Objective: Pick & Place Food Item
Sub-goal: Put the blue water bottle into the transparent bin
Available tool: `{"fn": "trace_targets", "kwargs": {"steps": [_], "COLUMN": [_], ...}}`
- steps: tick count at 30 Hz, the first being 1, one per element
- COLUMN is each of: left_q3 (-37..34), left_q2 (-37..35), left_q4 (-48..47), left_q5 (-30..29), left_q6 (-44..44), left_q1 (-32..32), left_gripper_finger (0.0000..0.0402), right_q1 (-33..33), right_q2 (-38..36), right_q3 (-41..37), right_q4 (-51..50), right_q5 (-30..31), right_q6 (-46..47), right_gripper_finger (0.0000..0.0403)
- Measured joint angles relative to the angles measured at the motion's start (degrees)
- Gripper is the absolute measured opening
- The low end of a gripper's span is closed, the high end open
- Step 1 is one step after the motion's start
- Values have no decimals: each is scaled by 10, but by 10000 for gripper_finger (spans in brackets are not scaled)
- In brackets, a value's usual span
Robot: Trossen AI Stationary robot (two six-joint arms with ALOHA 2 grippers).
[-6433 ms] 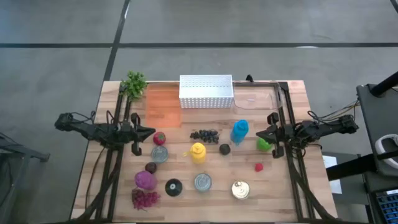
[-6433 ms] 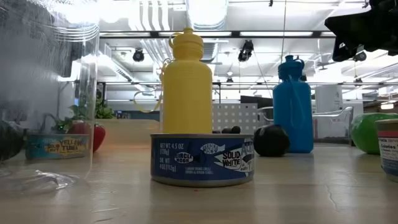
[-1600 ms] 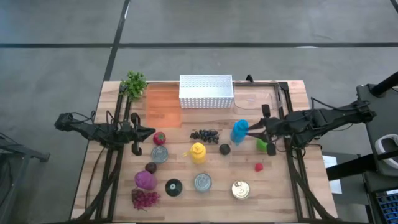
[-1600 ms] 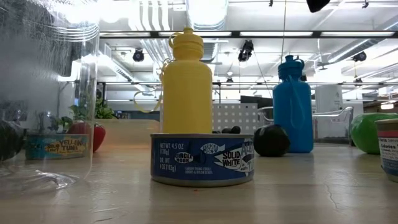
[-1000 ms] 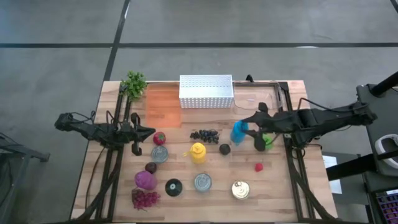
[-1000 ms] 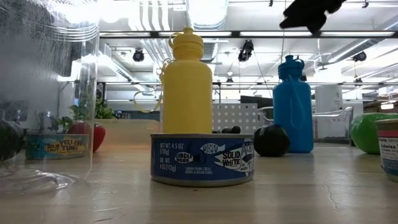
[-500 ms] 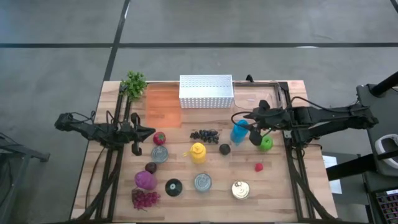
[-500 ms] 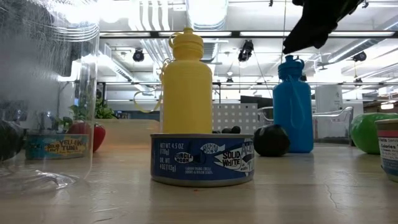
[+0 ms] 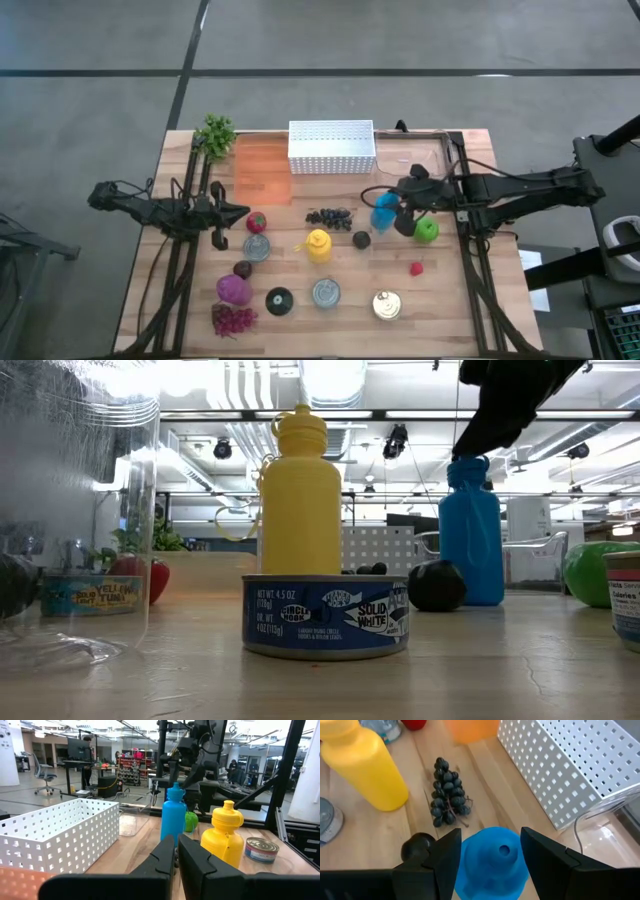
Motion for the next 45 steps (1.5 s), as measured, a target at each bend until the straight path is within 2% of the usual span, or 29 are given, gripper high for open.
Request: {"fn": "trace_targets", "kwargs": {"steps": [12,30,45], "left_q3": [0,0,0], "left_q2": [0,0,0], "left_q4": [0,0,0], "left_q5": [0,0,0], "left_q6": [0,0,0], "left_q1": [0,0,0], "left_gripper_finger": [28,28,28], "right_q1": [0,0,0], "right_q2": [0,0,0], "right_q3": [0,0,0], "right_q4": [-5,-10,-13], "right_q5": [0,0,0], "right_q6": [-15,-14,-13], "right_gripper_finger": [198,64,64]}}
